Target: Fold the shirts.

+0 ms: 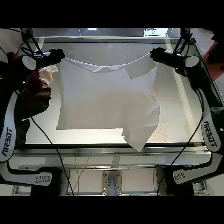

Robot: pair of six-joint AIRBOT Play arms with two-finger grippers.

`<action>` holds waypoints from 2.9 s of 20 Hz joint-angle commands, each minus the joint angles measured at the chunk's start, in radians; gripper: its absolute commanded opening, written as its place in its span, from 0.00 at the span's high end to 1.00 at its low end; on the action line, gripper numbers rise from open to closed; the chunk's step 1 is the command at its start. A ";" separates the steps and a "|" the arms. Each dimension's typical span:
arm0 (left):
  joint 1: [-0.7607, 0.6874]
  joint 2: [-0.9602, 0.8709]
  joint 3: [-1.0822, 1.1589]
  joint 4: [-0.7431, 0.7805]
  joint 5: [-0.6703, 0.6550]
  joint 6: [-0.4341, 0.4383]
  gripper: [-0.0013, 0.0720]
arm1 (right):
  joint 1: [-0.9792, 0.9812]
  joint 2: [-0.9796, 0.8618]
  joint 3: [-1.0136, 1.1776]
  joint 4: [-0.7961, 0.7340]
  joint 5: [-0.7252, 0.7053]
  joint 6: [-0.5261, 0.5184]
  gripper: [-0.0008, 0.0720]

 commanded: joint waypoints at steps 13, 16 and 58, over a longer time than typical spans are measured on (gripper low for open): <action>0.138 0.223 0.018 0.252 -0.121 -0.016 0.16 | -0.248 0.181 -0.001 -0.201 0.410 0.146 0.48; 0.204 0.354 -0.158 0.337 -0.235 -0.007 0.16 | -0.317 0.272 -0.082 -0.399 0.702 0.215 0.47; 0.322 0.423 -0.790 0.014 -0.428 -0.411 0.16 | -0.214 0.415 -1.052 0.612 0.378 -0.137 0.95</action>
